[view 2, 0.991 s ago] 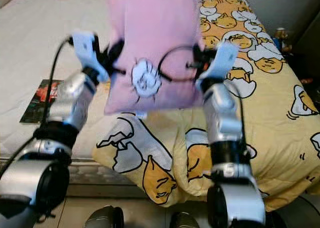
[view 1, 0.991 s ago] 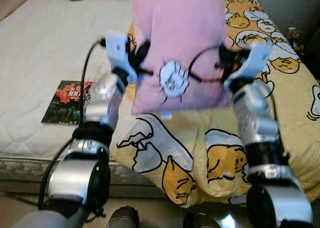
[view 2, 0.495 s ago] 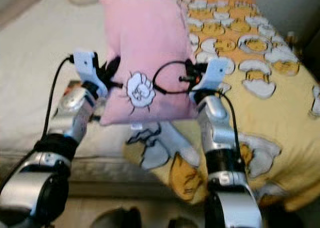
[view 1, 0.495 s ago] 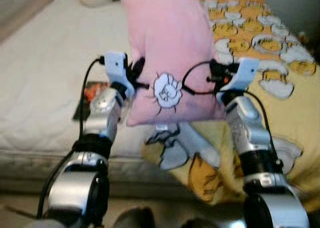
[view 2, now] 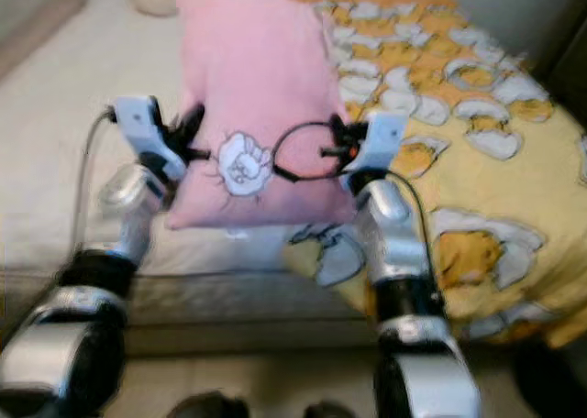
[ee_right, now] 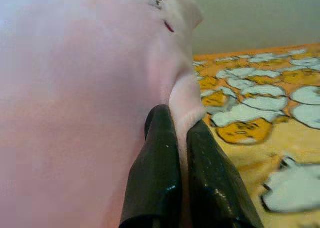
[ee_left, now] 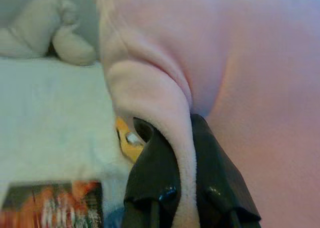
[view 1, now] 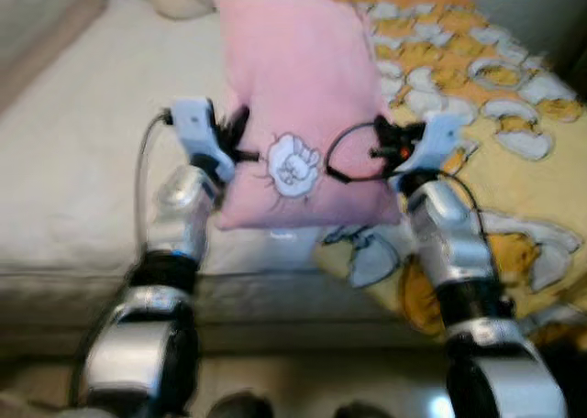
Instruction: Clean up the room
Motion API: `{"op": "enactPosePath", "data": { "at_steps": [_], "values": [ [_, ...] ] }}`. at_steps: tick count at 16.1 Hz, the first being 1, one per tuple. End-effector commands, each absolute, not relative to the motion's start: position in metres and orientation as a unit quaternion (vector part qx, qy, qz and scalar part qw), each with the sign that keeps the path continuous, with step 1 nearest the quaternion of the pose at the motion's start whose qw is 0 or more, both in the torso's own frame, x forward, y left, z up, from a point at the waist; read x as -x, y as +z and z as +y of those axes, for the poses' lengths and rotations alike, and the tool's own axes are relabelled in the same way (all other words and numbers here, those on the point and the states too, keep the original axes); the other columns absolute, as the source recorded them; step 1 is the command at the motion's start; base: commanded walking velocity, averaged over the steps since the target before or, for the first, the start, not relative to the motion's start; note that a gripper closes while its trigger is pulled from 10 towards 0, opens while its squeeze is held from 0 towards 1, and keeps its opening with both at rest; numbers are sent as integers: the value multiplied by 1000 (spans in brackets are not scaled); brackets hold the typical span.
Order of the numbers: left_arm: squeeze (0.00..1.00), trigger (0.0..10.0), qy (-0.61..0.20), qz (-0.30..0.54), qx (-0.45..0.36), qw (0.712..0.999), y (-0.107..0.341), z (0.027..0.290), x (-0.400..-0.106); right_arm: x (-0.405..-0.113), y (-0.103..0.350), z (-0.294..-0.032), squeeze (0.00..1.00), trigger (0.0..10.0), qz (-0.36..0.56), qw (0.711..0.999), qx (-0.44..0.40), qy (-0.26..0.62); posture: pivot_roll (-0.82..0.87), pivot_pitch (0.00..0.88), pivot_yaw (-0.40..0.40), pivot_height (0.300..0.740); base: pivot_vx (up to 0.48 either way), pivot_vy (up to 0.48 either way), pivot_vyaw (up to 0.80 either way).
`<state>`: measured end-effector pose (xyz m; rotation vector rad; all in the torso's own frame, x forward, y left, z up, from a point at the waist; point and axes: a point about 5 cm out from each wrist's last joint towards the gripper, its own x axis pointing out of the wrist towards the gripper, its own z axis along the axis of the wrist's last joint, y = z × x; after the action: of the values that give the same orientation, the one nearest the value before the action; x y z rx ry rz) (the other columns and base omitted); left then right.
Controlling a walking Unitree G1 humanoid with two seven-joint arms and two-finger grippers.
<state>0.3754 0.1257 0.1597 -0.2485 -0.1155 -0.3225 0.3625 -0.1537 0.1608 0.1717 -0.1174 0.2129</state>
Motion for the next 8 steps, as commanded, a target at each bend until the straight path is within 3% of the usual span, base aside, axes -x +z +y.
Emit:
{"op": "enactPosePath", "data": {
  "at_steps": [1,4,8],
  "values": [
    [0,0,-144,-61,113,981,158,130,-373,-364,171,-159,0,0,-86,988,-80,96,-34,0,-5,740,0,480,0],
    [0,0,-153,-63,110,980,158,122,-371,-365,171,-160,0,0,-85,988,-84,93,-28,0,-8,740,0,480,0],
    [0,0,-144,-72,82,984,164,133,-373,-366,168,-154,0,0,-84,987,-86,102,-19,0,-10,740,0,480,0]
  ]
}}
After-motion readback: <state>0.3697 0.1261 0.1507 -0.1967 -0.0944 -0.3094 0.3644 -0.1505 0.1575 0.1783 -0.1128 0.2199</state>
